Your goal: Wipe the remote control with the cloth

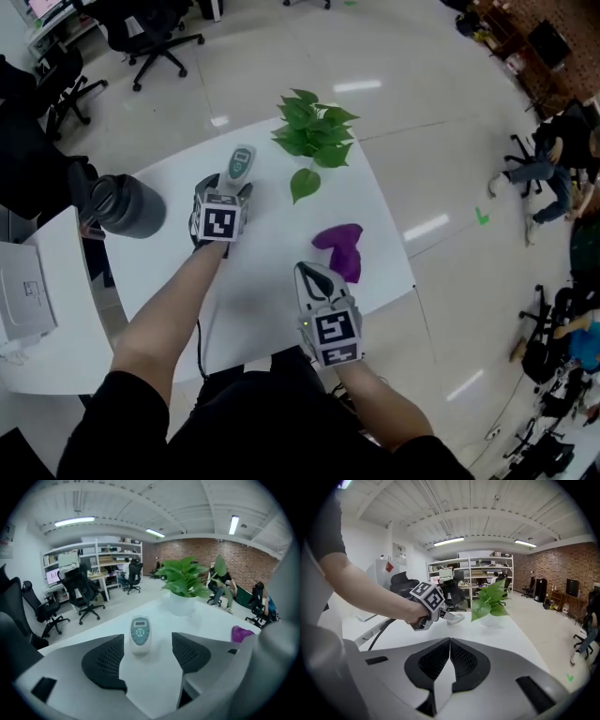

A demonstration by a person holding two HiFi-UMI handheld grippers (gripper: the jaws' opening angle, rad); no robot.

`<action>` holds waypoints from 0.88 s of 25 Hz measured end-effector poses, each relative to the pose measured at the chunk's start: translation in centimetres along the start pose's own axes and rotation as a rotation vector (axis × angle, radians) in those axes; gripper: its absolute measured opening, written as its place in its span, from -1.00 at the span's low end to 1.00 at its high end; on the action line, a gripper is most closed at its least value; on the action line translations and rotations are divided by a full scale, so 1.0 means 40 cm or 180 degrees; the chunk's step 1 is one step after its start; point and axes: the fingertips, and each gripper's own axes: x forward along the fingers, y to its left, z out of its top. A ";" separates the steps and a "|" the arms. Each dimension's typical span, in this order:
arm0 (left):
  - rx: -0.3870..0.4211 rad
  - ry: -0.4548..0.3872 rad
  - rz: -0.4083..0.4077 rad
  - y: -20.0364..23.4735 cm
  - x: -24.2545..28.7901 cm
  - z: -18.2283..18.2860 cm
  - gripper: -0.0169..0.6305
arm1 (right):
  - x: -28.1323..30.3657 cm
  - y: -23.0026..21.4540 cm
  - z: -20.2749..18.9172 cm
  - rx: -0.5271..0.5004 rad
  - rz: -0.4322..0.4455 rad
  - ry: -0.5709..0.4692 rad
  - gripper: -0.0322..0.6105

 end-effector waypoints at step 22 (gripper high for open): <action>-0.0169 0.0279 0.0257 0.078 0.164 -0.027 -0.17 | 0.034 -0.168 -0.061 0.0168 -0.0239 0.0138 -0.83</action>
